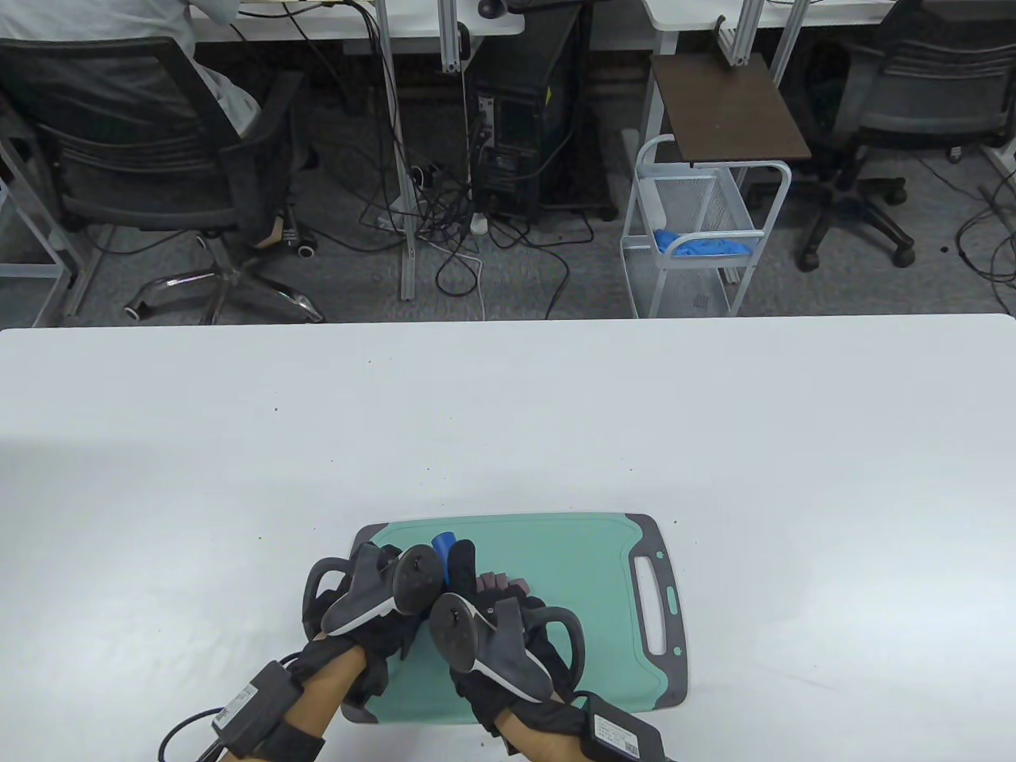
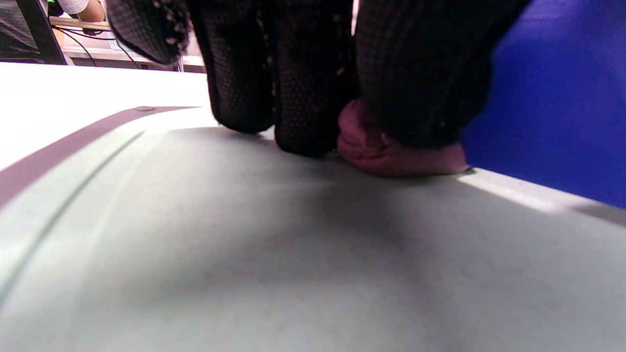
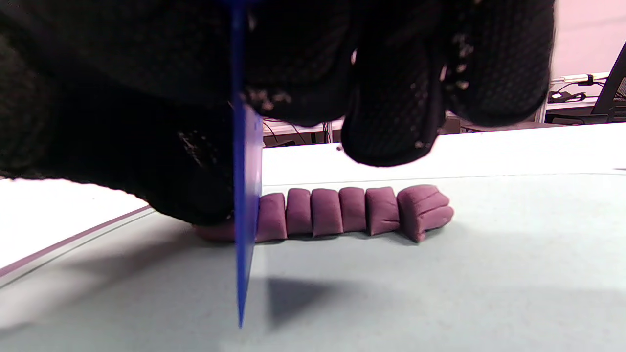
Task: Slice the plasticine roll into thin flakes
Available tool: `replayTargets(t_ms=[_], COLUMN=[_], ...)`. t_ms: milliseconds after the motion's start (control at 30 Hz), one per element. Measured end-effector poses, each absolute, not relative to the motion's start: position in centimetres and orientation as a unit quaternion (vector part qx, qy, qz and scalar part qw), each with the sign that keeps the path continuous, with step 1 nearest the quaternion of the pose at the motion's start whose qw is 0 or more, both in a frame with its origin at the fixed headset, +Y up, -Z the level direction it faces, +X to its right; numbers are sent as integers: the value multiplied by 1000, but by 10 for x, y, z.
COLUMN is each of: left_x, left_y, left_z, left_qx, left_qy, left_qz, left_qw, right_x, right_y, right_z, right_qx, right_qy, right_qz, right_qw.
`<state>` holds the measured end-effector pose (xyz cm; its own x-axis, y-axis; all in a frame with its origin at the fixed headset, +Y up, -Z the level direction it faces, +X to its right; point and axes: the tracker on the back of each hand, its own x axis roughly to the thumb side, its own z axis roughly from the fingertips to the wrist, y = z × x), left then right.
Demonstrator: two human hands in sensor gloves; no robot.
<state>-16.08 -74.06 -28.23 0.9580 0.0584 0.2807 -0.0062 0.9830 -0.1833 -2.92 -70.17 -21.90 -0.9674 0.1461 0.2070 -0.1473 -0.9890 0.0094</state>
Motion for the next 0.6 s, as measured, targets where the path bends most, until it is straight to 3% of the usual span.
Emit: replayTargets(t_ms=[600], left_x=[-159], left_y=[-741], left_z=[-281], left_qx=[-91], left_qy=[-146], left_qz=[13], left_qw=[985], right_x=[-35], right_y=[-708], right_z=[-227], right_qx=[99], right_qy=[-14], right_qz=[992], right_qw=[71])
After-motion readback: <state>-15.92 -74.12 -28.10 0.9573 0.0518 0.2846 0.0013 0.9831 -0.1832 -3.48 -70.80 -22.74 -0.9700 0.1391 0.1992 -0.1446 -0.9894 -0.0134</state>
